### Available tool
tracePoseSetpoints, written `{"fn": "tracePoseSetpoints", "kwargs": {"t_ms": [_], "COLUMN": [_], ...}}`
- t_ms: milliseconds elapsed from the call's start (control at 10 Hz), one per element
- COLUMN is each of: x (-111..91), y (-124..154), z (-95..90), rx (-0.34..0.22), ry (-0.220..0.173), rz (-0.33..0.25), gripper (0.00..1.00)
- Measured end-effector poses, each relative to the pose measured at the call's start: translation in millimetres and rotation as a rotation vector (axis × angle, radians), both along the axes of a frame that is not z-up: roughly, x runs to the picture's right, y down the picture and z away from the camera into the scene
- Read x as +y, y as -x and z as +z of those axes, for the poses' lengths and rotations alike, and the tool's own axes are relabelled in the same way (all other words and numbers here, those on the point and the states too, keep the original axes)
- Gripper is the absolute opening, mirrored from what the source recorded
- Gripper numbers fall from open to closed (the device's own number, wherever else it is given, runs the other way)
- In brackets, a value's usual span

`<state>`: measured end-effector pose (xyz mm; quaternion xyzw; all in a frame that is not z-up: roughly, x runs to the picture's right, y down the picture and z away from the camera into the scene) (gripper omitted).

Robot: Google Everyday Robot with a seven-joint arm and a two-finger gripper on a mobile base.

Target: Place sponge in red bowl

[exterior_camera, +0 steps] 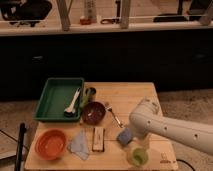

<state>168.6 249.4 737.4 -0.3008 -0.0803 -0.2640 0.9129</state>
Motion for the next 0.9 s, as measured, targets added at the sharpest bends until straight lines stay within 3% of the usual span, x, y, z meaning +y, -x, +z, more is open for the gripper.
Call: {"fn": "tracePoseSetpoints", "kwargs": {"t_ms": [300,900], "x": [-25.1,-30.1], "y": [-13.1,6.1], "z": [-14.5,-6.0], "rx": [-0.047,-0.156], "ry": [-0.014,-0.020], "rz": [0.033,-0.027], "gripper": [0.80,0.80]}}
